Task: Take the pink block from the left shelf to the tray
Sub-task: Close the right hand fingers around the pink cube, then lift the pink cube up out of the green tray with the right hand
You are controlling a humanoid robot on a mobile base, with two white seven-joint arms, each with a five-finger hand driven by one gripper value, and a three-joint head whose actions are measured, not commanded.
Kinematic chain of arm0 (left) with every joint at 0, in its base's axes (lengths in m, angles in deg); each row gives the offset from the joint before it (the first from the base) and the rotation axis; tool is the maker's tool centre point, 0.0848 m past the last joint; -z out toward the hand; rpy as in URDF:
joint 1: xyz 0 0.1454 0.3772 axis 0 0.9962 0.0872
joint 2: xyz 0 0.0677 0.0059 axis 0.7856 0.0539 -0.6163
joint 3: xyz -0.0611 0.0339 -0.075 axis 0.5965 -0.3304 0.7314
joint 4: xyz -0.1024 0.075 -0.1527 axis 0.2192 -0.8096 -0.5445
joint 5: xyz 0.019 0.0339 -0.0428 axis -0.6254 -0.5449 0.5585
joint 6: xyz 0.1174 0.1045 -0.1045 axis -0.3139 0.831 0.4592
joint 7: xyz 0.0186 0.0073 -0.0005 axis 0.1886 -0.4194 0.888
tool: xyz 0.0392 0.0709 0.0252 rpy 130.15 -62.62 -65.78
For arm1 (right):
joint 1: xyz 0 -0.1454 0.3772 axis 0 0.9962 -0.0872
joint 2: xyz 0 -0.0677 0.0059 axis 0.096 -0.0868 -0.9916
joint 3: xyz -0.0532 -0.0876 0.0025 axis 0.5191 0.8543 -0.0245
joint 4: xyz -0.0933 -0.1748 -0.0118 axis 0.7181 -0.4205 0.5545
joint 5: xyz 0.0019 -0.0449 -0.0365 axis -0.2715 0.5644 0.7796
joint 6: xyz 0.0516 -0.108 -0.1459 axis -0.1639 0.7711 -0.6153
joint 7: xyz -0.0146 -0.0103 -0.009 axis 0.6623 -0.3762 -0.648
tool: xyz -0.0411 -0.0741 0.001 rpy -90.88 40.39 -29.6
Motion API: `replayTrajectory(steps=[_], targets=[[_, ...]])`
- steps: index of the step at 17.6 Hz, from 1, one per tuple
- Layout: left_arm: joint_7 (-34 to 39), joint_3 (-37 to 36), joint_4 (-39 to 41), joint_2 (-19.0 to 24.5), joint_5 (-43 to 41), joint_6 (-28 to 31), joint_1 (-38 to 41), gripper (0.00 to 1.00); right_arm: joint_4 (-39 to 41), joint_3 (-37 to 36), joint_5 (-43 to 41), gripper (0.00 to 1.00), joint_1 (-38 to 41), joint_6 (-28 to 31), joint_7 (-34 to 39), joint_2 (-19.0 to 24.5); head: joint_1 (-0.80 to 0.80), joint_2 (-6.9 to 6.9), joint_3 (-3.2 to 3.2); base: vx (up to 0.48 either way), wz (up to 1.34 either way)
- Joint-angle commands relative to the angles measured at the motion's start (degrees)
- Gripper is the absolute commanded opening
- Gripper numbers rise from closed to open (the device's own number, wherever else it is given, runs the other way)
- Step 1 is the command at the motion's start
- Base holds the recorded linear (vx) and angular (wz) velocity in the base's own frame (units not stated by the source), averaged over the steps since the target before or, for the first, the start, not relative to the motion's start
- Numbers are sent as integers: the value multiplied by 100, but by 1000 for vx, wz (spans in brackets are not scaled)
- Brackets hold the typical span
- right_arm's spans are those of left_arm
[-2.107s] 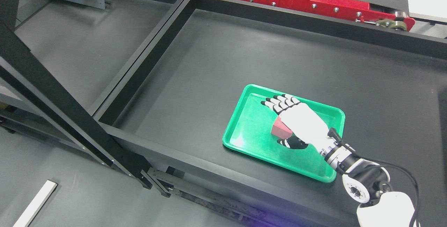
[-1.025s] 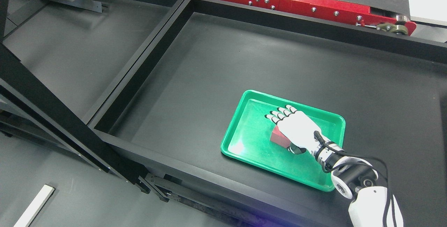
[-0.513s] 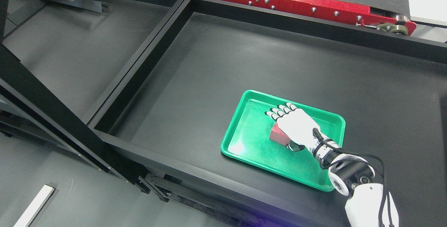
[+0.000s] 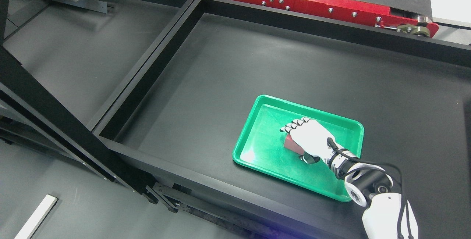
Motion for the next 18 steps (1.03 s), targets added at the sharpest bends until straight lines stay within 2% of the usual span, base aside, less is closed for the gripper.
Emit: replayTrajectory(steps=[1, 4, 5, 8, 11, 14, 16, 18], targets=[[3, 0, 0, 100, -9, -2, -62, 100, -102, -30, -27, 34, 17, -152, 65, -140, 0, 0, 0, 0, 0], [3, 0, 0, 100, -9, -2, -62, 100, -111, -57, -27, 4, 8, -275, 91, -157, 0, 0, 0, 0, 0], [3, 0, 0, 100, -9, -2, -62, 100, -119, -179, -36, 2, 0, -284, 109, -157, 0, 0, 0, 0, 0], [3, 0, 0, 100, -9, -2, -70, 100, -119, -442, -315, 1, -27, -363, 118, -175, 0, 0, 0, 0, 0], [3, 0, 0, 100, -9, -2, -62, 100, -111, -943, -1675, 3, -36, -364, 118, -219, 0, 0, 0, 0, 0], [3, 0, 0, 100, -9, -2, -62, 100, -58, -1304, -2468, 3, 52, -258, 48, -175, 0, 0, 0, 0, 0], [3, 0, 0, 100, -9, -2, -70, 100, 21, -1541, -2663, 3, 61, -92, -154, -96, 0, 0, 0, 0, 0], [3, 0, 0, 100, -9, -2, -70, 100, 170, -1691, -2690, 2, 96, -12, -697, -64, 0, 0, 0, 0, 0]])
